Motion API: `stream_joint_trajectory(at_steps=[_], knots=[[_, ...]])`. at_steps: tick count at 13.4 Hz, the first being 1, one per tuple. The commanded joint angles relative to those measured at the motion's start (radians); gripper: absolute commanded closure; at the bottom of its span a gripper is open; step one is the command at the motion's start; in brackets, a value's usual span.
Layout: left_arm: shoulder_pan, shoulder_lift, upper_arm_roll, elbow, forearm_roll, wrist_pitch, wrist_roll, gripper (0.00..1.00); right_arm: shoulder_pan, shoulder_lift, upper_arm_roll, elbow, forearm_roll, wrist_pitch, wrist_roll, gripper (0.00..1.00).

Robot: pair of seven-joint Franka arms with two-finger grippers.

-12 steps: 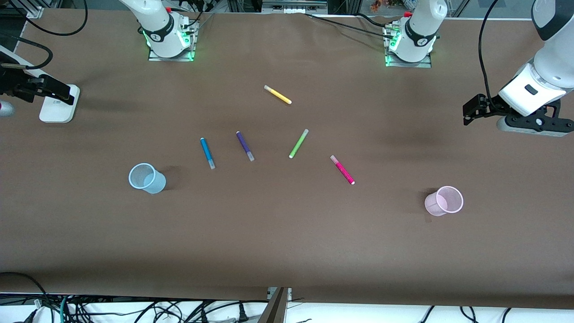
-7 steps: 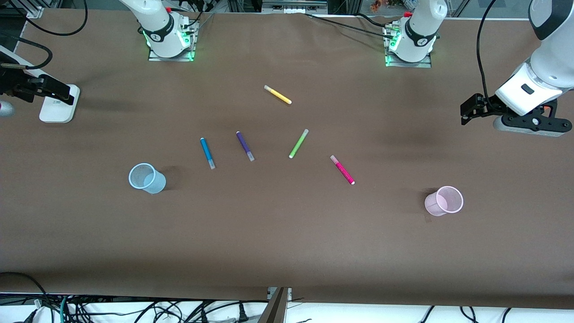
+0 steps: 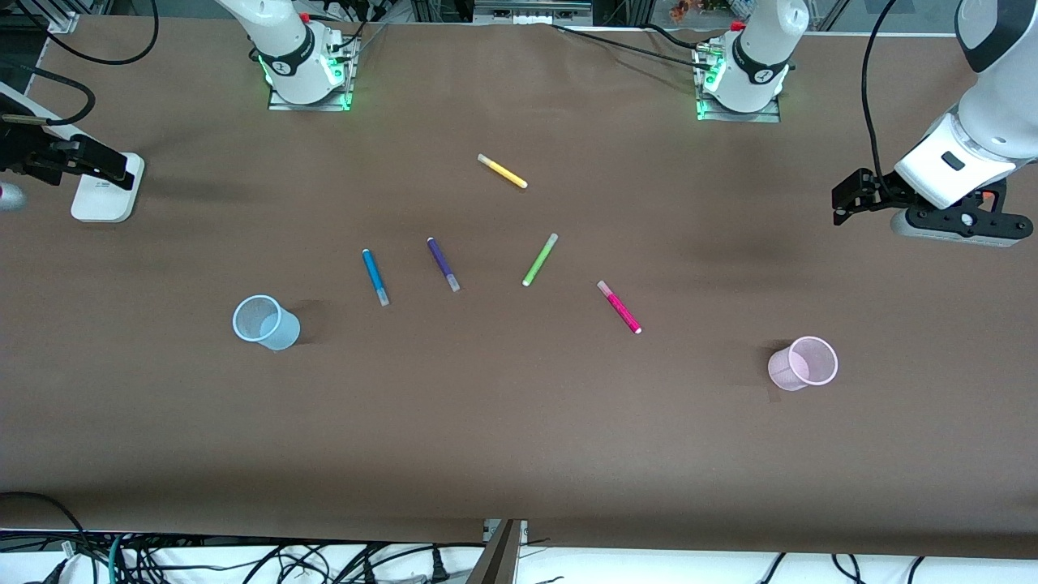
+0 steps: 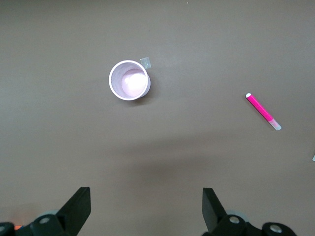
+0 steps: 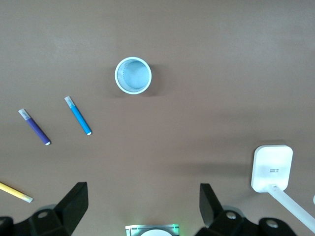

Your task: Place pink and blue markers in matching cups

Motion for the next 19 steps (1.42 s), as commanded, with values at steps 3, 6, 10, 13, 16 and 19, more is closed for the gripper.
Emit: stream_joint_trajectory(at_steps=[3,6,10,13,16,19], knots=[[-0.004,0.012,0.0,0.032,-0.006,-0.029,-0.005,0.0,0.001,0.014,0.009,0.022,0.008,-0.004,-0.002,0.0],[-0.004,0.012,-0.002,0.032,-0.006,-0.043,-0.005,0.0,0.026,0.022,0.014,0.022,0.01,-0.003,0.014,0.0],[0.002,0.01,-0.002,0.032,-0.006,-0.068,-0.002,0.0,0.093,0.074,0.014,0.02,0.04,0.011,0.019,0.0],[0.004,0.015,-0.002,0.031,-0.006,-0.069,-0.004,0.0,0.154,0.117,0.014,0.02,0.042,0.037,0.019,0.0],[-0.007,0.134,-0.003,0.034,-0.001,-0.068,0.007,0.0,0.207,0.18,0.014,0.02,0.042,0.066,0.018,0.0],[-0.013,0.225,-0.018,0.076,-0.033,-0.063,-0.03,0.0,0.257,0.264,0.014,0.02,0.04,0.105,0.002,0.0]])
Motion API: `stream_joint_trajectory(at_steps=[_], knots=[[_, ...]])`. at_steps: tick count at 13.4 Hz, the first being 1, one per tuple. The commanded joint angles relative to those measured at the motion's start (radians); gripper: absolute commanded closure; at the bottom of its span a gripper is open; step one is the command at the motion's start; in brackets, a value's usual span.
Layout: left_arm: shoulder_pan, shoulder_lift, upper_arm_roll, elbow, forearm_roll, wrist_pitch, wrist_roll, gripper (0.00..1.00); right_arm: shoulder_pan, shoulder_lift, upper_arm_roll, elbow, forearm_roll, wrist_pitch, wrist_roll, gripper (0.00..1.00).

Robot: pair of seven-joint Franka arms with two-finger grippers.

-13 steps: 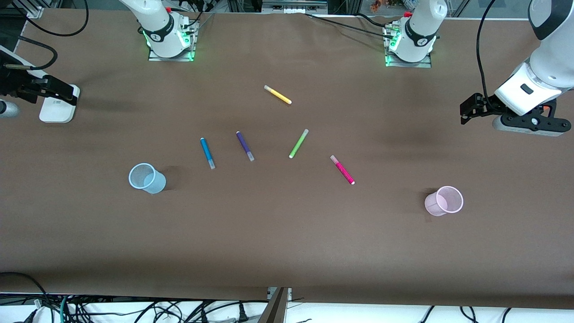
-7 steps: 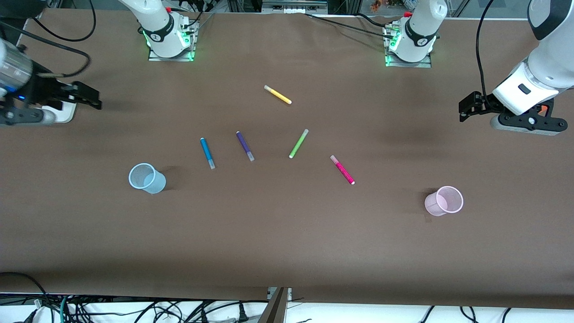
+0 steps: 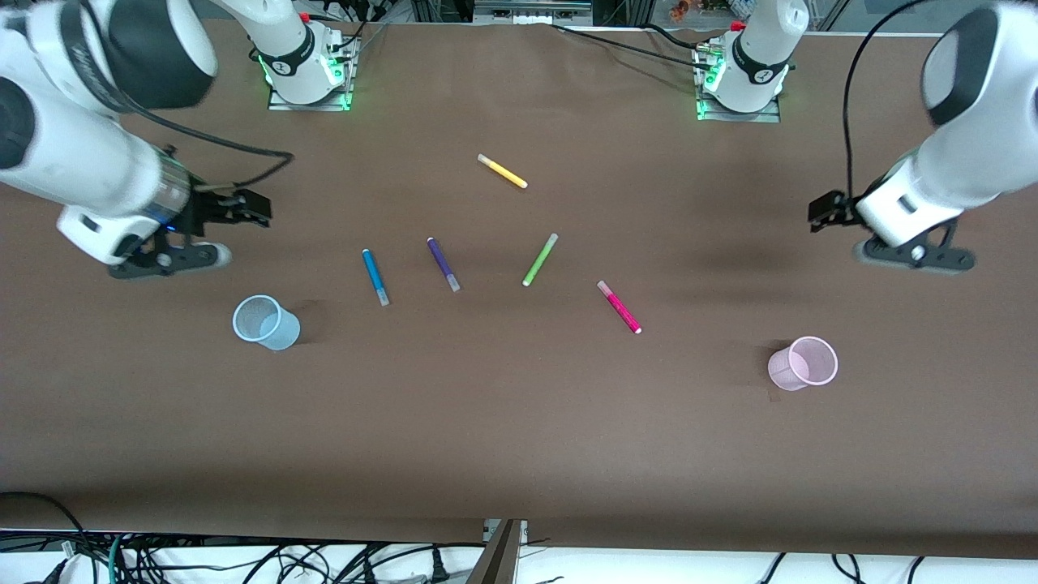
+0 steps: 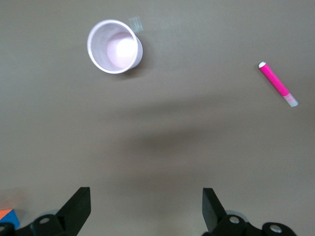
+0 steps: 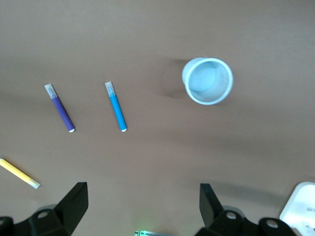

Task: Place pink and blue markers in matching cups
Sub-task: 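Move the right gripper toward the blue marker while the left gripper reaches the pink marker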

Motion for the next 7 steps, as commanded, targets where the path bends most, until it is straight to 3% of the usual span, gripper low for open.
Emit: stream_joint_trajectory(at_steps=[1,4,7], knots=[[-0.013,0.101,-0.014,0.073,-0.032,-0.014,-0.086,0.0,0.039,0.082,-0.005,0.021,0.011,0.019,-0.007,0.0],[-0.036,0.179,-0.037,0.075,-0.115,0.03,-0.35,0.0,0.062,0.154,-0.003,0.016,0.012,0.074,-0.009,0.0],[-0.136,0.268,-0.04,0.073,-0.132,0.104,-0.58,0.0,0.111,0.225,-0.005,0.007,0.021,0.139,-0.006,0.0]])
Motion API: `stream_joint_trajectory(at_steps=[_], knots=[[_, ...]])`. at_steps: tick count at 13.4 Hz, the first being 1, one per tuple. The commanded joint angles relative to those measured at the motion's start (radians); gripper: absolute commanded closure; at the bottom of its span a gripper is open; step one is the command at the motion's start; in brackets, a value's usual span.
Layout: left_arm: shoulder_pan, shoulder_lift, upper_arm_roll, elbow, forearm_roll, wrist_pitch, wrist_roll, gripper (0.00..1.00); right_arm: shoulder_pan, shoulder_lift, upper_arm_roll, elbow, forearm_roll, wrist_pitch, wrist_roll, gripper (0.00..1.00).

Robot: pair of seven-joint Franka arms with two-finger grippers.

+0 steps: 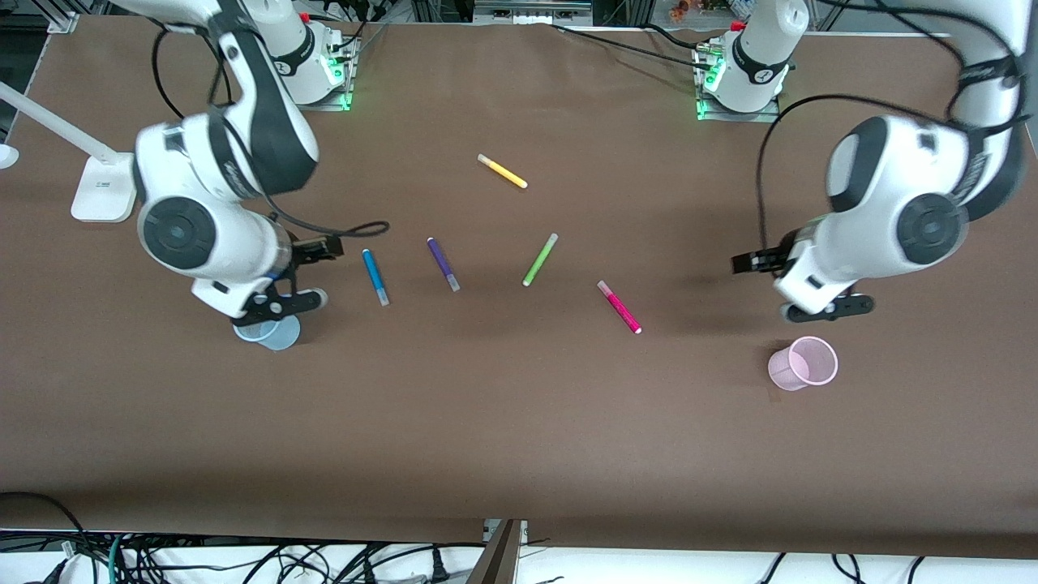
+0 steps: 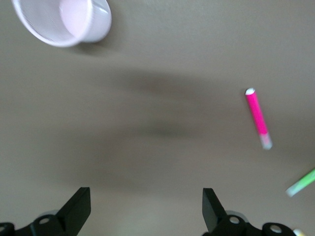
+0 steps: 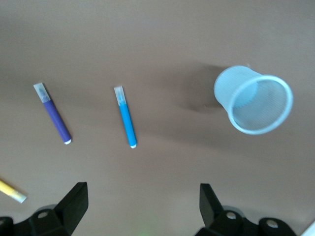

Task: Place pink and blue markers in matching cups
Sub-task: 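Move the right gripper toward the blue marker while the left gripper reaches the pink marker, then grasp the blue marker with the right gripper while the left gripper grasps the pink marker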

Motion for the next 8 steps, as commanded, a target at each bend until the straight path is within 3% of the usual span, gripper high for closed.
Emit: stream_joint_trajectory(at_steps=[1,4,8], knots=[[-0.106,0.092,0.005,0.038,-0.017,0.043,-0.202,0.0,0.045,0.053,-0.004,0.002,0.02,0.037,0.006,0.0],[-0.189,0.136,0.004,0.035,-0.051,0.121,-0.488,0.0,0.066,0.081,-0.004,-0.052,0.02,0.12,0.011,0.0],[-0.253,0.172,0.004,-0.003,-0.147,0.245,-0.59,0.0,0.068,0.09,-0.004,-0.167,0.046,0.31,0.011,0.0]])
